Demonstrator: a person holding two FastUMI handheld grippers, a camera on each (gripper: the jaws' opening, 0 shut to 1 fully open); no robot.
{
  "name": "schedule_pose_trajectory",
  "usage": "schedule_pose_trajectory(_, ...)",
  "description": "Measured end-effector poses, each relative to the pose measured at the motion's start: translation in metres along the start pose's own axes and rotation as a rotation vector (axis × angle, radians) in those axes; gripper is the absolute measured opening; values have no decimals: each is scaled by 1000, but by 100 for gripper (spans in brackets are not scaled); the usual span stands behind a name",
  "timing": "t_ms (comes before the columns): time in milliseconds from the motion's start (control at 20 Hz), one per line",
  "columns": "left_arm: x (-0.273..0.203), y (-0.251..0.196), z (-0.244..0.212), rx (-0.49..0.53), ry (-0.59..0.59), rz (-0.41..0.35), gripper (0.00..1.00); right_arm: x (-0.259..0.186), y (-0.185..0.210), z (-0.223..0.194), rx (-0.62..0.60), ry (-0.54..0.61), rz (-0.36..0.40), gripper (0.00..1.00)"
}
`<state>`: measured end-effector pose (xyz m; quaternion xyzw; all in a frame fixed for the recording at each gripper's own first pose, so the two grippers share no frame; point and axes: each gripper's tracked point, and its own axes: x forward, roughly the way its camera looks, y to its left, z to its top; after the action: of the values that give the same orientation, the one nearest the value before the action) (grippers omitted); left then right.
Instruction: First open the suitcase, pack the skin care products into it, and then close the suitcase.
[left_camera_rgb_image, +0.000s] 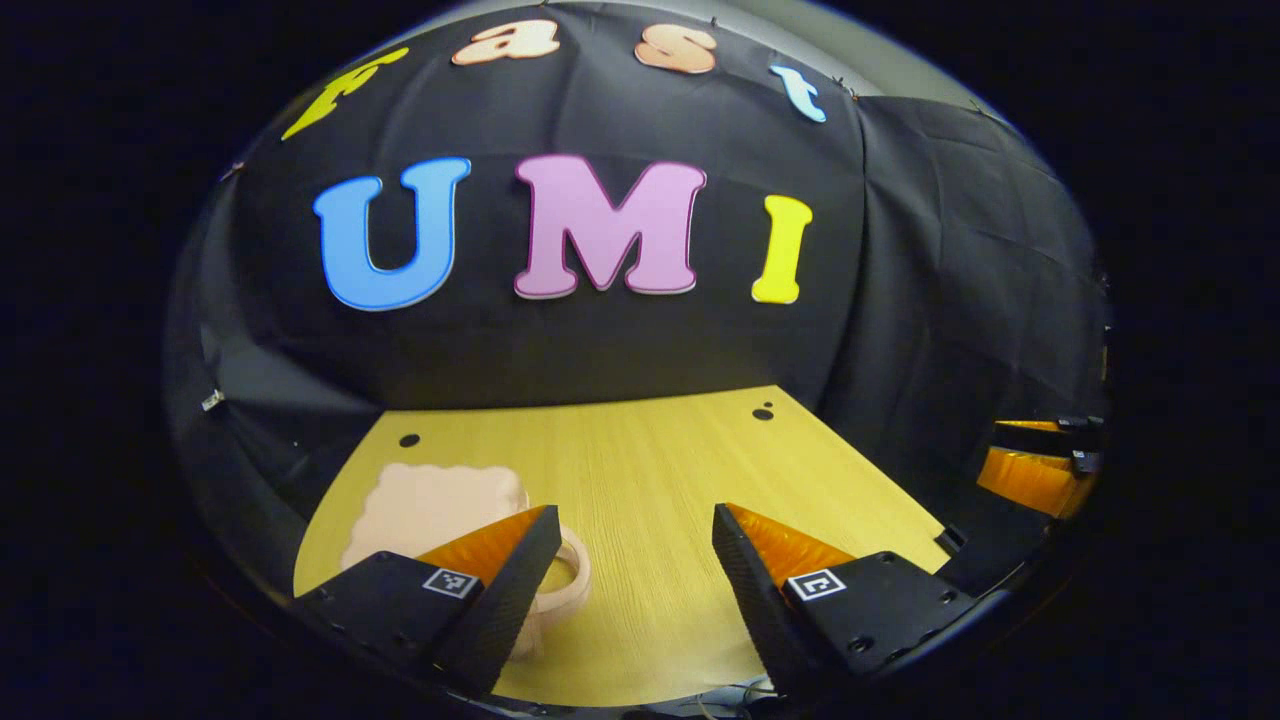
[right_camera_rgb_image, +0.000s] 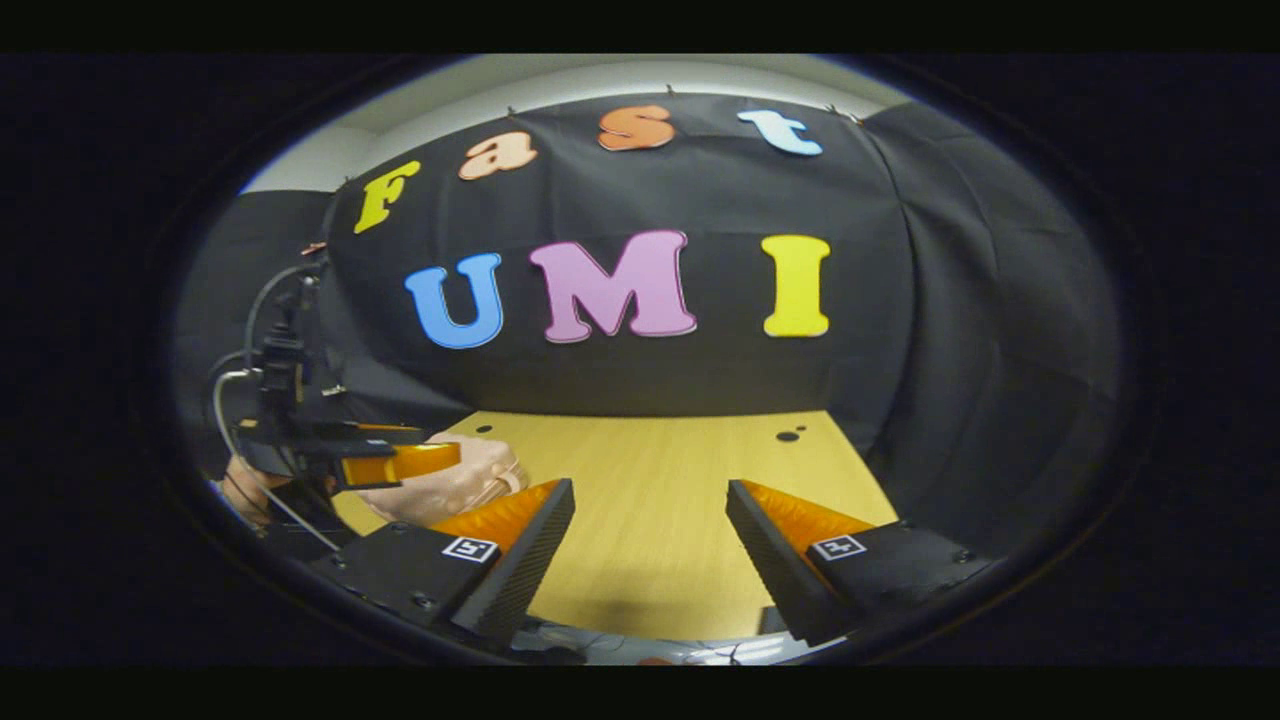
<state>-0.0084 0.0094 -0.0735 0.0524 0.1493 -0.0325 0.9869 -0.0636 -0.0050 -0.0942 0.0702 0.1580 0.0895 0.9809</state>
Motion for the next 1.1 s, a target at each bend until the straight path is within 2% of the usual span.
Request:
schedule_pose_trajectory(150,-53,-16,22,-30,-95,75,96,-13,17,28,-41,-74,70,97)
schedule_pose_trajectory(350,-109,-33,44,-135,-209,101,96,-33,33,57,-99,-183,100,97)
schedule_pose_trajectory(550,-151,-22,66,-90,-302,142,96,-45,49,79,-90,-245,84,97)
schedule_pose_trajectory(700,-165,-8,76,-62,-340,150,96,-43,63,85,-85,-258,76,97)
schedule_pose_trajectory(850,-174,-3,79,-99,-337,125,96,-41,74,84,-94,-246,61,97)
schedule_pose_trajectory(1100,-177,24,86,-138,-351,125,96,-41,86,96,-94,-274,46,97)
